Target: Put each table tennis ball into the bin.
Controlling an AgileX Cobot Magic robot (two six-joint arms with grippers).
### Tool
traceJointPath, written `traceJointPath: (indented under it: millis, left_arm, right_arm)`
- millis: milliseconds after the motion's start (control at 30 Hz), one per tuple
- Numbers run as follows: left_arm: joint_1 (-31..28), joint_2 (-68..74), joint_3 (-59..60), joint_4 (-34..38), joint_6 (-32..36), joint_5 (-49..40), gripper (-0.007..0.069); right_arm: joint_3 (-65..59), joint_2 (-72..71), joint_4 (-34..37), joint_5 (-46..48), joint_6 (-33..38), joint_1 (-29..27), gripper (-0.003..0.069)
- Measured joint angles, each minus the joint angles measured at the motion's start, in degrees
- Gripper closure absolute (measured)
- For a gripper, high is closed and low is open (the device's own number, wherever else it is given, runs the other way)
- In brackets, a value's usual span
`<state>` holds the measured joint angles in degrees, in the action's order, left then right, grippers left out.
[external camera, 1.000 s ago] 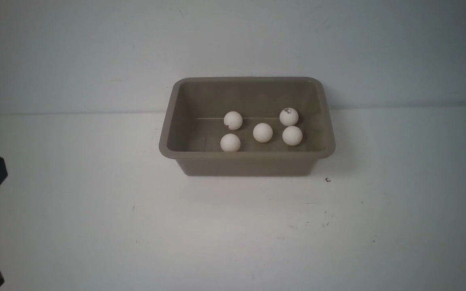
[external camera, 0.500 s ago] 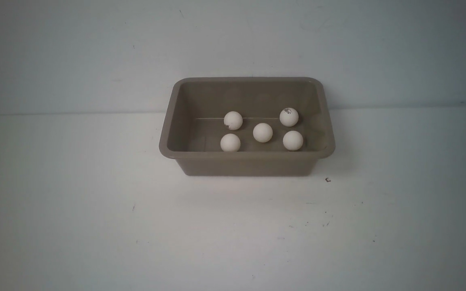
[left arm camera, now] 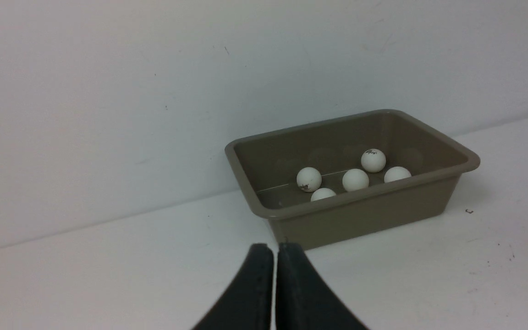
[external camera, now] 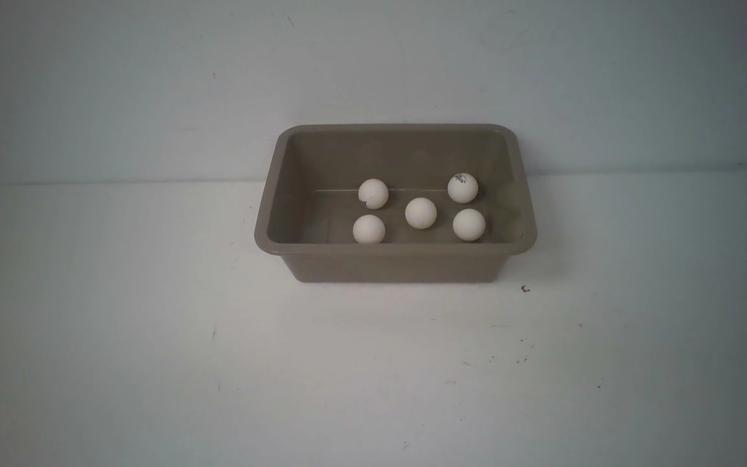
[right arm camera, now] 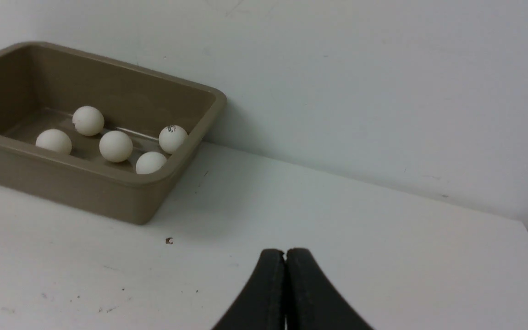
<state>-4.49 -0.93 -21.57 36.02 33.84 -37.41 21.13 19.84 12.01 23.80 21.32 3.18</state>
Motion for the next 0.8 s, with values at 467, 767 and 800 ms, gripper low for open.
traceJointPath:
  millis: [467, 767, 800]
  left_arm:
    - [0.0, -0.1, 5.0, -2.2, -2.2, 9.7, 0.0629]
    - [0.0, -0.1, 5.0, -0.8, -3.2, 10.3, 0.0629]
    - [0.0, -0.1, 5.0, -0.7, -3.2, 10.3, 0.0629]
  right_arm:
    - [-4.7, -0.2, 0.0, -8.7, -4.2, 0.0, 0.0669]
    - [-4.8, -0.3, 0.0, -8.6, -4.2, 0.0, 0.0669]
    - [-4.8, -0.3, 0.0, -8.5, -4.2, 0.0, 0.0669]
